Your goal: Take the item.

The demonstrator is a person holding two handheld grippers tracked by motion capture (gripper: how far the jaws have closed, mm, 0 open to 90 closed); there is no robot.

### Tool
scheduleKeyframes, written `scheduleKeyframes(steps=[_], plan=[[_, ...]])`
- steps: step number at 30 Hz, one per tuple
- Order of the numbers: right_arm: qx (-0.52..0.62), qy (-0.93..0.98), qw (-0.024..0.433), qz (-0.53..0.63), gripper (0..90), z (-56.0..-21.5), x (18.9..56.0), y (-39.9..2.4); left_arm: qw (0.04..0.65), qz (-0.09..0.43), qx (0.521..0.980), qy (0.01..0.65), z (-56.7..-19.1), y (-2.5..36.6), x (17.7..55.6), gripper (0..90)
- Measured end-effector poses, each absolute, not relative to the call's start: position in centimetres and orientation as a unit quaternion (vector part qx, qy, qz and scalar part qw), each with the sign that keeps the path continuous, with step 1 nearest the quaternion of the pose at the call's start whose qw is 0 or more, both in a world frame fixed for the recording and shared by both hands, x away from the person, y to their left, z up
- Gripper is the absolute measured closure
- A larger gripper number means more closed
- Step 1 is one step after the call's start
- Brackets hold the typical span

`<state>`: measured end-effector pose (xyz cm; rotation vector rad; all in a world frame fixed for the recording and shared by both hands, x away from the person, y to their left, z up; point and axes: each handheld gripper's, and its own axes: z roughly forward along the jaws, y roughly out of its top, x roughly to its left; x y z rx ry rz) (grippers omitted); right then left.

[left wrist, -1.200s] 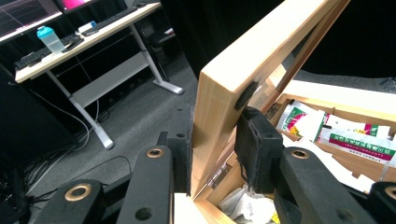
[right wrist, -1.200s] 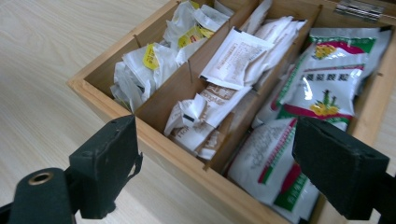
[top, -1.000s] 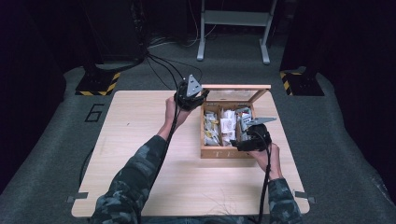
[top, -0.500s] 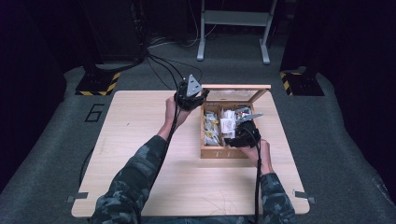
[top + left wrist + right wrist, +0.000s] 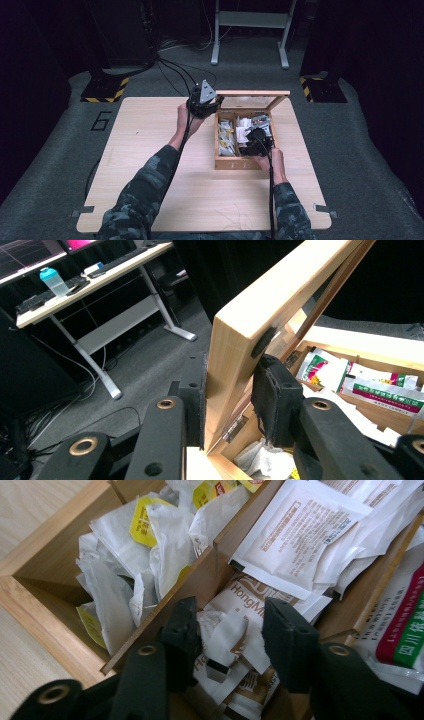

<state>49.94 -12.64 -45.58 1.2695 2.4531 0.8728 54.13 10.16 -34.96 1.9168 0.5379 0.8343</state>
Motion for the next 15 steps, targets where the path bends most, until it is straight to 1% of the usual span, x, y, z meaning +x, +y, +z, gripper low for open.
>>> scheduleKeyframes(steps=[1, 2, 5, 6, 7, 8, 13, 15], plan=[[0.435, 0.841, 0.122, 0.299, 58.3, -45.58, 49.94, -12.64, 0.472, 0.341, 0.783, 0.220, -34.96, 10.16, 54.13, 67.5], [0.439, 0.842, 0.124, 0.289, 63.4, -45.64, 49.96, -12.50, 0.472, 0.341, 0.783, 0.220, -34.95, 10.17, 54.13, 67.5], [0.442, 0.841, 0.122, 0.289, 65.3, -45.66, 49.97, -12.41, 0.472, 0.341, 0.783, 0.219, -34.94, 10.17, 54.14, 67.5], [0.437, 0.843, 0.124, 0.287, 68.2, -45.64, 49.99, -12.40, 0.472, 0.341, 0.783, 0.219, -34.95, 10.17, 54.14, 67.5], [0.437, 0.843, 0.124, 0.287, 68.2, -45.64, 49.99, -12.40, 0.472, 0.341, 0.783, 0.219, -34.94, 10.17, 54.15, 67.5], [0.436, 0.844, 0.125, 0.288, 72.3, -45.62, 49.97, -12.35, 0.472, 0.341, 0.783, 0.219, -34.94, 10.17, 54.14, 67.5], [0.437, 0.841, 0.127, 0.292, 77.8, -45.56, 49.81, -12.28, 0.471, 0.340, 0.784, 0.219, -34.90, 10.16, 54.17, 67.5], [0.435, 0.840, 0.129, 0.296, 84.0, -45.46, 49.70, -12.34, 0.471, 0.340, 0.784, 0.220, -34.88, 10.15, 54.19, 67.5]])
